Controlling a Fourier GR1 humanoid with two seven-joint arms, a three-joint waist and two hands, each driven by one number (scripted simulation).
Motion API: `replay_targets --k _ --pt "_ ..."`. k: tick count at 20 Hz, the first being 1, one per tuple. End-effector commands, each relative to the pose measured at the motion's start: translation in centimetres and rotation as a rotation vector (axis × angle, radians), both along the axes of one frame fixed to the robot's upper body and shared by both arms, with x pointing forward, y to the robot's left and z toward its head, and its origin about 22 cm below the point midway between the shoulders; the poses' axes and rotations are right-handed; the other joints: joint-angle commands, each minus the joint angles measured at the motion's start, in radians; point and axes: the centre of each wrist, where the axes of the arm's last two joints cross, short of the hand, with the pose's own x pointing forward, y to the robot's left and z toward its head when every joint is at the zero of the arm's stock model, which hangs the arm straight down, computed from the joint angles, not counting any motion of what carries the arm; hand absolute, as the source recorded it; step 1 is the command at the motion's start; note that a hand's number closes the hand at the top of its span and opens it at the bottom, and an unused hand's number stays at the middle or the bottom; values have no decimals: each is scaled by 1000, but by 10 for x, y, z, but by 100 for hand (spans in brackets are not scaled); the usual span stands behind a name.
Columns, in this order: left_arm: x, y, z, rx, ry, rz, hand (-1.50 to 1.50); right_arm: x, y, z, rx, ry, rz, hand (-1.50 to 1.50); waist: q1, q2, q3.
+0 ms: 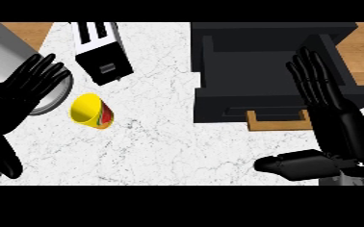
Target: Pick up the cup, place it into the drawer and close the drawer
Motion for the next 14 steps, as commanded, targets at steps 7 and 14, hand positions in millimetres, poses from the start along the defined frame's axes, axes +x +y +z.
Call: replay_targets --k 7,14 --pt "37 18 -59 91 100 14 -150 7 -12 7 -16 5 10 -150 -3 -5 0" --pt "25 34 -101 146 136 71 -150 36 -16 -2 -6 -35 4 -150 -3 3 -1"
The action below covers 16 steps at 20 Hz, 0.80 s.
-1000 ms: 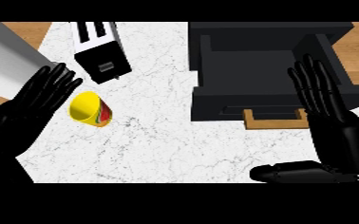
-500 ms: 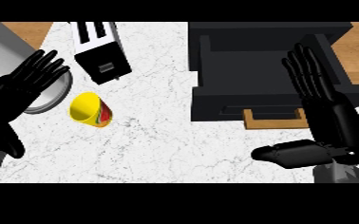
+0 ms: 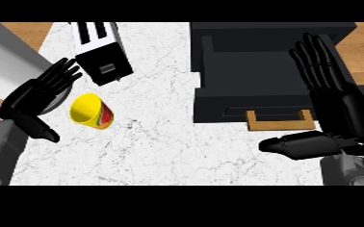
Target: Pick up the cup, place it into the drawer and close the drawer
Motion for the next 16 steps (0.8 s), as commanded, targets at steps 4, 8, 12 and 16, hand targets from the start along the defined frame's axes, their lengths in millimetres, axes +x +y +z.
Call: replay_targets --k 4,8,12,16 --pt "-8 2 -36 7 -9 -34 -150 2 -12 21 0 2 12 -150 -3 -1 0" --pt "-16 6 -53 7 -1 14 -150 8 -9 15 -2 -14 3 -150 -19 8 -3" --pt "-27 1 -72 43 -5 45 -150 16 5 27 17 -36 20 -150 -18 11 -5" --pt "-28 1 -75 20 -2 18 -150 21 -8 18 9 -14 2 -150 -17 14 -5"
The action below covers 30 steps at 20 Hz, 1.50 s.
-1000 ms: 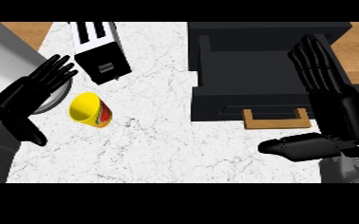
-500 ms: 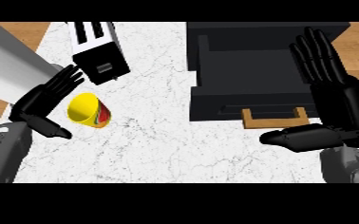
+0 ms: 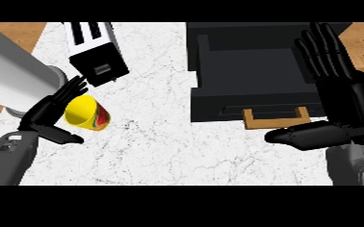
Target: Pick up the cup, place it into the drawer and close the drawer
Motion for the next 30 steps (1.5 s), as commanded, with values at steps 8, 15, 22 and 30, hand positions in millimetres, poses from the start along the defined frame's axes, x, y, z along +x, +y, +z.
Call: replay_targets --k 8,15,22,30 --pt "-6 -21 -26 -133 -95 -64 -150 7 -3 12 -18 0 19 -150 -14 7 -3" --pt "-12 -21 -34 -156 -92 -58 -150 -2 -3 13 -19 7 32 -150 -30 6 -4" --pt "-8 -43 -42 -166 -119 -104 -150 6 -5 8 -17 9 22 -150 -26 13 -4" --pt "-4 -60 -47 -328 -23 -201 150 4 -15 15 -30 15 7 -150 -28 5 -3"
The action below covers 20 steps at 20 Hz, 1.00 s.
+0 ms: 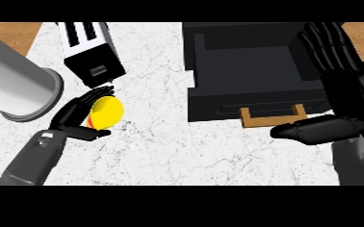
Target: Pick up the cup, place it into the drawer and close the drawer
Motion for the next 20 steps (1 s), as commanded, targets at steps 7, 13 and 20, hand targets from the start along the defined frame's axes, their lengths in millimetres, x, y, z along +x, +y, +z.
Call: replay_targets --k 7,13,20 --pt "-1 -14 -4 -123 -315 15 150 -2 -6 6 9 -4 -14 -150 10 -1 -4" --pt "-30 -39 -42 9 -318 723 150 -6 -17 0 8 9 -52 -150 45 -10 -1" --pt "16 -85 -11 -316 -449 567 150 -7 -27 -11 1 18 -47 -150 48 -20 3"
